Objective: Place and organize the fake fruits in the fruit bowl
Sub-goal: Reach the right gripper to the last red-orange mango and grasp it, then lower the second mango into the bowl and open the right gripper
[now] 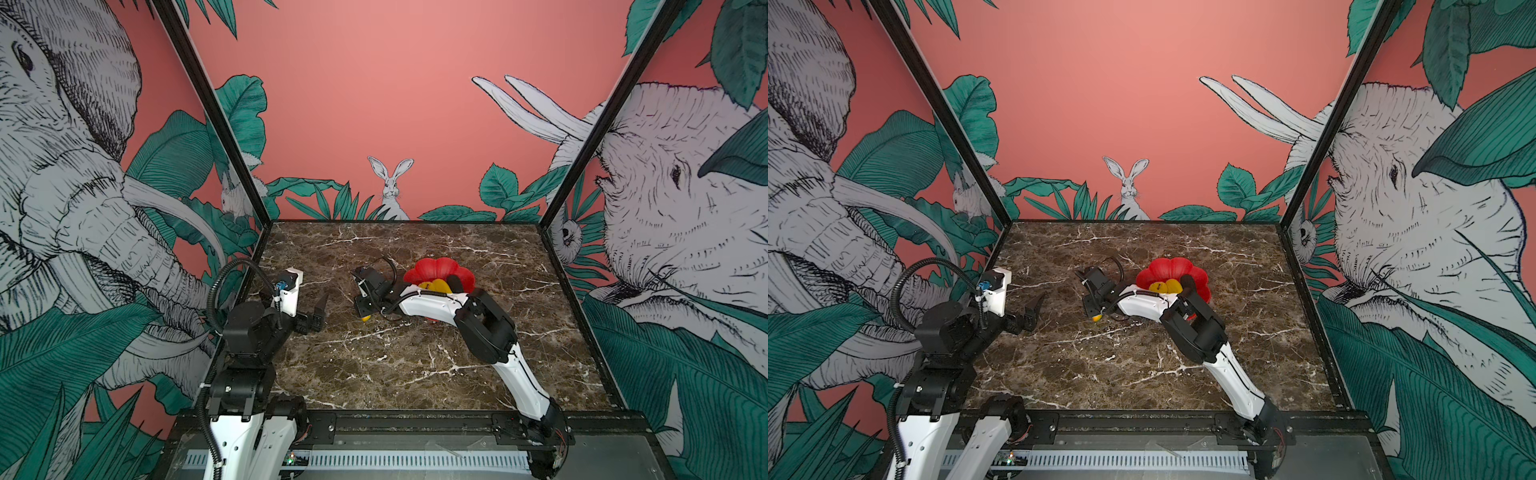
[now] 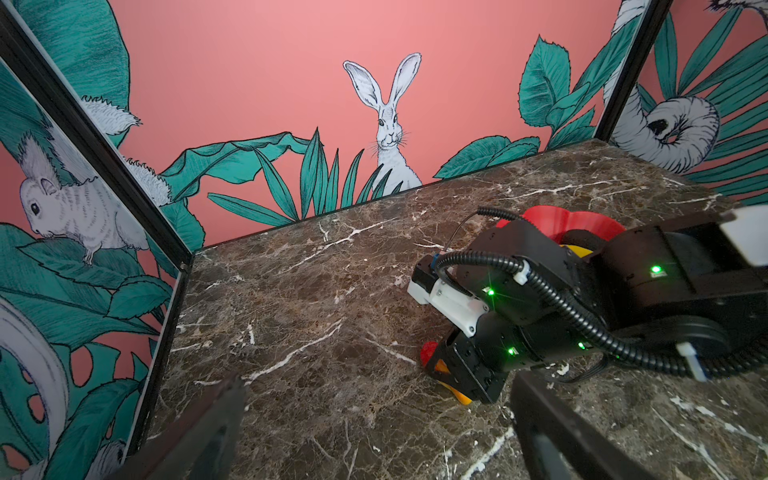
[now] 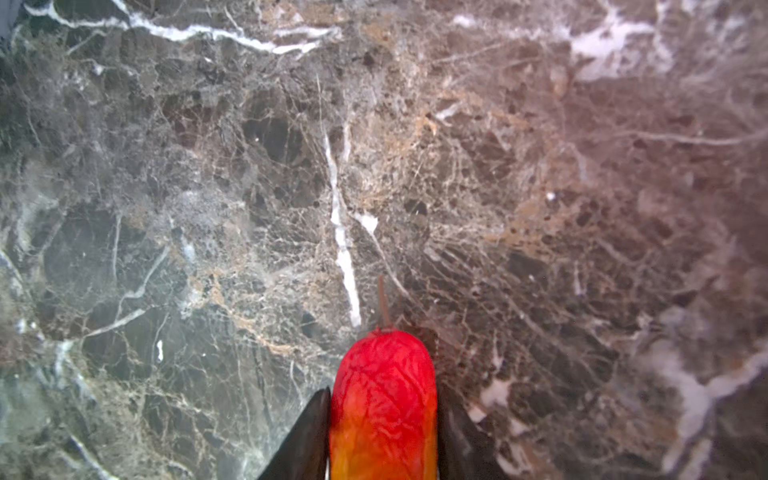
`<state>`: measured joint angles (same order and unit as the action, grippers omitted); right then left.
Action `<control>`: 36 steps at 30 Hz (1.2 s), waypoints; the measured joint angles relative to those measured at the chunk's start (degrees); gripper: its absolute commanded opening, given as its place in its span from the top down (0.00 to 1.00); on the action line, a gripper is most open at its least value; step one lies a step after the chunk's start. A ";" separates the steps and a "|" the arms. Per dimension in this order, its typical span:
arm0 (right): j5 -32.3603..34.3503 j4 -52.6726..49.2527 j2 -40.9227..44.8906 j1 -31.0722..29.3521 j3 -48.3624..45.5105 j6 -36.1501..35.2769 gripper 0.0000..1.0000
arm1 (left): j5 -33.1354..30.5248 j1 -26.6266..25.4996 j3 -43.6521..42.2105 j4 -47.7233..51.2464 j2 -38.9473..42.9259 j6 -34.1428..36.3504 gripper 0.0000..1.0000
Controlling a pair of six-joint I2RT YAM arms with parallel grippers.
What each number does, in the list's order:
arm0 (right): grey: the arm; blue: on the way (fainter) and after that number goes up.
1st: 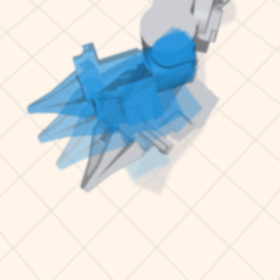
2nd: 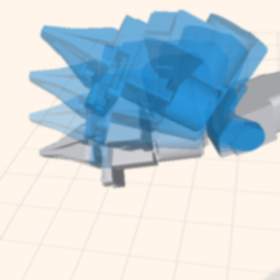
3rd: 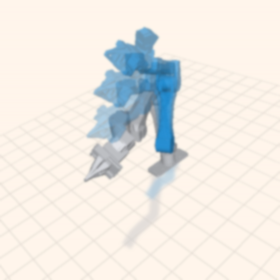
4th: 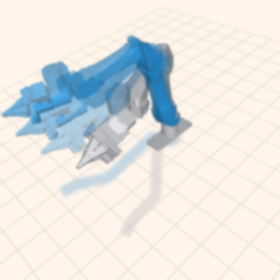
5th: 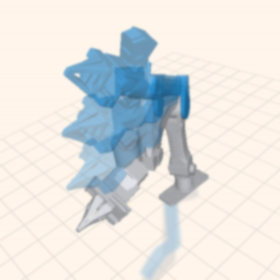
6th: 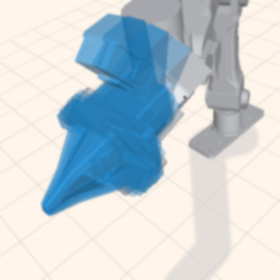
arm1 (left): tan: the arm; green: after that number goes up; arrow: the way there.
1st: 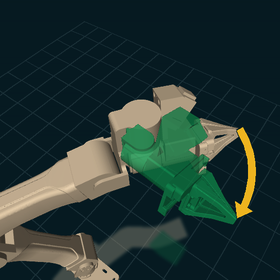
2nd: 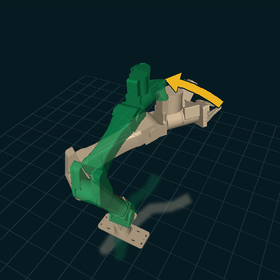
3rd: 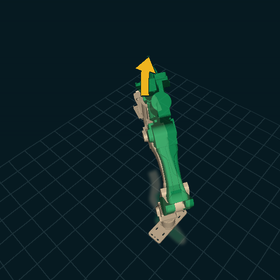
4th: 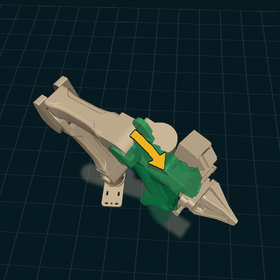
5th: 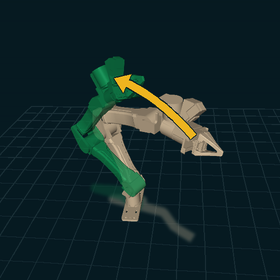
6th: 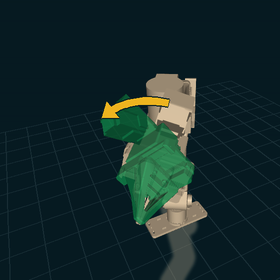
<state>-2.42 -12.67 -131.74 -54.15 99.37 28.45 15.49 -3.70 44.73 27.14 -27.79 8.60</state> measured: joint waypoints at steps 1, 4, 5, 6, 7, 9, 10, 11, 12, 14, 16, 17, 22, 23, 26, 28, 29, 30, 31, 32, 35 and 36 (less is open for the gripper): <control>-0.13 -0.04 0.00 0.07 0.00 -0.26 0.71 | -0.02 0.00 0.00 0.00 0.09 0.00 0.00; -1.68 -0.90 0.46 0.52 -0.04 -3.28 0.92 | -0.09 0.00 0.00 0.00 0.31 0.00 0.00; -2.82 -1.81 1.11 0.74 -0.28 -5.05 0.97 | -0.09 0.00 0.00 0.00 0.35 0.00 0.00; -4.09 -3.10 2.21 1.07 -0.70 -8.09 1.00 | -0.09 0.00 0.00 0.00 0.39 0.00 0.00; -5.42 -4.92 3.54 1.44 -0.92 -11.28 1.00 | -0.09 0.00 0.00 0.00 0.48 0.00 0.00; -8.63 -10.19 7.39 2.51 -0.74 -20.28 1.00 | -0.07 0.00 0.00 0.00 0.59 0.00 0.00; -10.01 -13.27 9.53 3.13 -0.26 -24.74 1.00 | -0.09 0.00 0.00 0.00 0.61 0.00 0.00; -10.88 -16.68 11.82 3.78 0.48 -29.75 1.00 | -0.09 0.00 0.00 0.00 0.63 0.00 0.00; -11.56 -20.00 14.43 4.57 1.40 -35.06 1.00 | -0.07 0.00 0.00 0.00 0.63 0.00 0.00; -11.89 -24.52 18.93 6.05 2.58 -43.85 1.00 | -0.09 0.00 0.00 0.00 0.66 0.00 0.00; -12.15 -28.24 23.39 8.15 2.86 -52.65 1.00 | -0.09 0.00 0.00 0.00 0.72 0.00 0.00; -12.37 -30.18 25.29 9.57 2.86 -57.70 1.00 | -0.09 0.00 0.00 0.00 0.76 0.00 0.00; -12.74 -37.48 27.93 17.31 2.05 -79.73 1.00 | -0.09 0.00 0.00 0.00 0.76 0.00 0.00; -12.63 -38.64 27.08 18.93 2.38 -82.79 1.00 | -0.09 0.00 0.00 0.00 0.76 0.00 0.00; -11.85 -42.71 21.99 22.67 6.64 -89.59 1.00 | -0.09 0.00 0.00 0.00 0.76 0.00 0.00; -11.65 -44.63 18.16 23.89 10.10 -92.30 1.00 | -0.09 0.00 0.00 0.00 0.76 0.00 0.00; -11.74 -45.83 15.93 24.33 12.17 -93.48 1.00 | -0.09 0.00 0.00 0.00 0.76 0.00 0.00; -11.89 -47.08 13.81 24.61 14.23 -94.49 1.00 | -0.09 0.00 0.00 0.00 0.74 0.00 0.00; -12.07 -47.89 12.22 24.81 15.72 -94.99 1.00 | -0.07 0.00 0.00 0.00 0.74 0.00 0.00; -12.20 -48.76 10.38 24.96 17.40 -95.54 1.00 | -0.07 0.00 0.00 0.00 0.68 0.00 0.00; -12.66 -50.31 6.60 25.44 20.59 -96.28 1.00 | -0.07 0.00 0.00 0.00 0.35 0.00 0.00; -12.83 -50.58 5.86 25.53 21.11 -96.43 1.00 | -0.07 0.00 0.00 0.00 0.28 0.00 0.00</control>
<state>-15.25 -63.24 -125.89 -28.62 120.49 -67.99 15.42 -3.70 44.73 27.14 -27.51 8.60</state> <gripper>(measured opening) 0.283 0.996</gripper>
